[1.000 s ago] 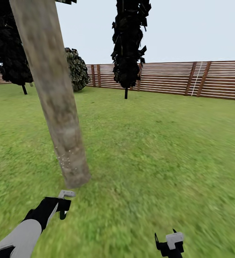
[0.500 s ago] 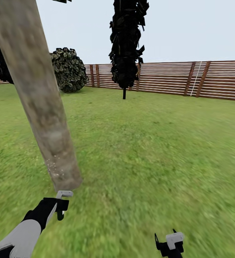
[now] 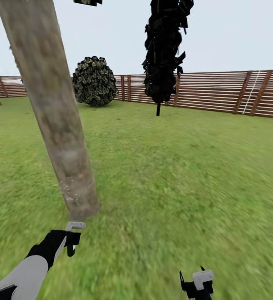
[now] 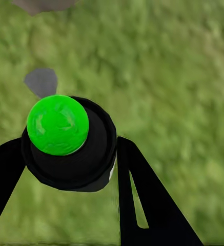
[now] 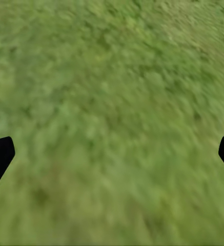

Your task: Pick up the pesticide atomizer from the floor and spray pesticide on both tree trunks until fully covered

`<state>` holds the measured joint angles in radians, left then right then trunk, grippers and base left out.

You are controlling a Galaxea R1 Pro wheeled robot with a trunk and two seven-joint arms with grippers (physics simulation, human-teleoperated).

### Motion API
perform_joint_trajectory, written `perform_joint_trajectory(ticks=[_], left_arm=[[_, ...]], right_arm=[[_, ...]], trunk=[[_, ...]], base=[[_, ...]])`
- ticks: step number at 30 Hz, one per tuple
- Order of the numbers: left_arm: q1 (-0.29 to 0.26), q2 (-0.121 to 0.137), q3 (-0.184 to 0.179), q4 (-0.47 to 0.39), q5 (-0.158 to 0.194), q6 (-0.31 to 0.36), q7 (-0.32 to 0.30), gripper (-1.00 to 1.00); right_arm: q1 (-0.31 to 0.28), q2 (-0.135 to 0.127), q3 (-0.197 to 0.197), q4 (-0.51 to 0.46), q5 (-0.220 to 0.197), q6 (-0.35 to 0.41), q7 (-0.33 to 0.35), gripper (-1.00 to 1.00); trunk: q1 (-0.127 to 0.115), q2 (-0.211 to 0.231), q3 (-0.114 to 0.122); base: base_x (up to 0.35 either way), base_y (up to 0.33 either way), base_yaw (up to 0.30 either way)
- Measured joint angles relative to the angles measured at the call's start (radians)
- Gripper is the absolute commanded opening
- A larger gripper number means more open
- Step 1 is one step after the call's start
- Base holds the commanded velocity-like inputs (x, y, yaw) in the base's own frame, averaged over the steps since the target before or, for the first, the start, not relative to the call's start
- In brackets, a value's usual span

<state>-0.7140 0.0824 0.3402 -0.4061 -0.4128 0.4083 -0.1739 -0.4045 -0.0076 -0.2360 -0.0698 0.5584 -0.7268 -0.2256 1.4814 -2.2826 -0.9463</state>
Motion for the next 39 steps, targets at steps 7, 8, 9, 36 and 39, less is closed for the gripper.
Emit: perform_joint_trajectory(ticks=[7,8,9,36,39], left_arm=[[0.0,0.0,0.0,0.0,0.0,0.0,0.0,-1.0],[0.0,0.0,0.0,0.0,0.0,0.0,0.0,-1.0],[0.0,0.0,0.0,0.0,0.0,0.0,0.0,-1.0],[0.0,0.0,0.001,-0.001,0.001,0.001,0.0,-1.0],[0.0,0.0,0.001,-0.001,0.001,0.001,0.0,-1.0]], right_arm=[[0.0,0.0,0.0,-0.001,0.0,0.0,0.0,1.0],[0.0,0.0,0.0,-0.001,0.0,0.0,0.0,1.0],[0.0,0.0,0.0,-0.001,0.0,0.0,0.0,1.0],[0.0,0.0,0.0,0.001,0.002,0.0,-0.001,1.0],[0.0,0.0,0.0,0.0,0.002,0.0,-0.001,1.0]], trunk=[[0.0,0.0,0.0],[0.0,0.0,0.0],[0.0,0.0,0.0],[0.0,0.0,0.0],[0.0,0.0,0.0]], base=[[0.0,-0.27,0.07],[0.0,-0.27,0.005],[0.0,-0.27,0.003],[0.127,-0.233,0.155],[0.241,-0.186,0.001]])
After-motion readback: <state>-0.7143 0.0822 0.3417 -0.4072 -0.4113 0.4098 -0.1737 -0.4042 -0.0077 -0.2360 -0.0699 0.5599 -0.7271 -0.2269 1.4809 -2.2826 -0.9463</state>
